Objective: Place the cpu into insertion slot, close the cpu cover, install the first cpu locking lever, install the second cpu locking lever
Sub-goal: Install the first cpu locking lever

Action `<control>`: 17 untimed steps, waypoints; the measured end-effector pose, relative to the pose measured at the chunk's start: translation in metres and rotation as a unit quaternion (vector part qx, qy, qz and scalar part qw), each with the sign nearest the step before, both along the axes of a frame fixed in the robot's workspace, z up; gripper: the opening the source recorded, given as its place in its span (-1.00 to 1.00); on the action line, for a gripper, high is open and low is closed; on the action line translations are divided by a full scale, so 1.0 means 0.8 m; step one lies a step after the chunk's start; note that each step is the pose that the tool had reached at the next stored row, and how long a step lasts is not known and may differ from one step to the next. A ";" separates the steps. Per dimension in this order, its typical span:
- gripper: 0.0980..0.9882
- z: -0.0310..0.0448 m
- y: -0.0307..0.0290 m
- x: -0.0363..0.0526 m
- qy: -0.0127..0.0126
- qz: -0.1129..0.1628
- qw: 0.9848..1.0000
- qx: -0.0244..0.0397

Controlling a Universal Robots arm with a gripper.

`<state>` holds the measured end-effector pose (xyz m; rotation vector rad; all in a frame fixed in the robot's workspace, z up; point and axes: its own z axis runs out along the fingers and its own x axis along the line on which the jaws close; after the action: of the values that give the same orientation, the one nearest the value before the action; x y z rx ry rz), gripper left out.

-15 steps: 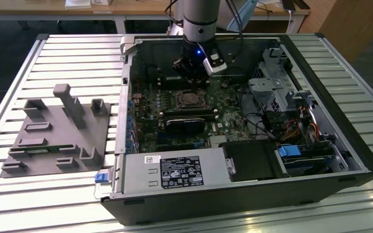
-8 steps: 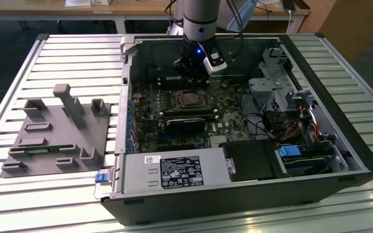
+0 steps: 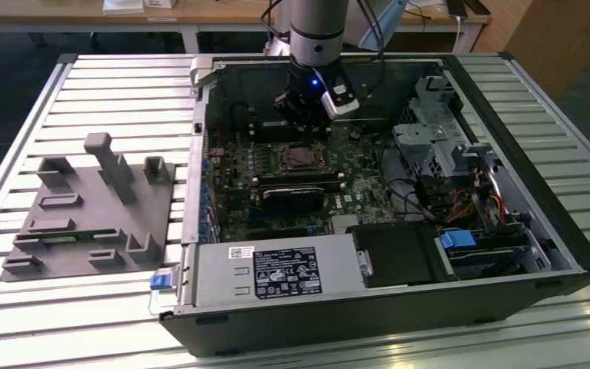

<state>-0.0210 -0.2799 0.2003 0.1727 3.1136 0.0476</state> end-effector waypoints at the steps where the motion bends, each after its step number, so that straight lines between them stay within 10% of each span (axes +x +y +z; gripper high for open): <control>1: -0.98 -0.0001 0.0000 0.000 0.000 0.000 1.000 0.000; 17: -0.98 -0.0012 0.0000 0.001 0.000 0.000 1.000 -0.013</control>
<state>-0.0204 -0.2799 0.1993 0.1721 3.1125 0.0073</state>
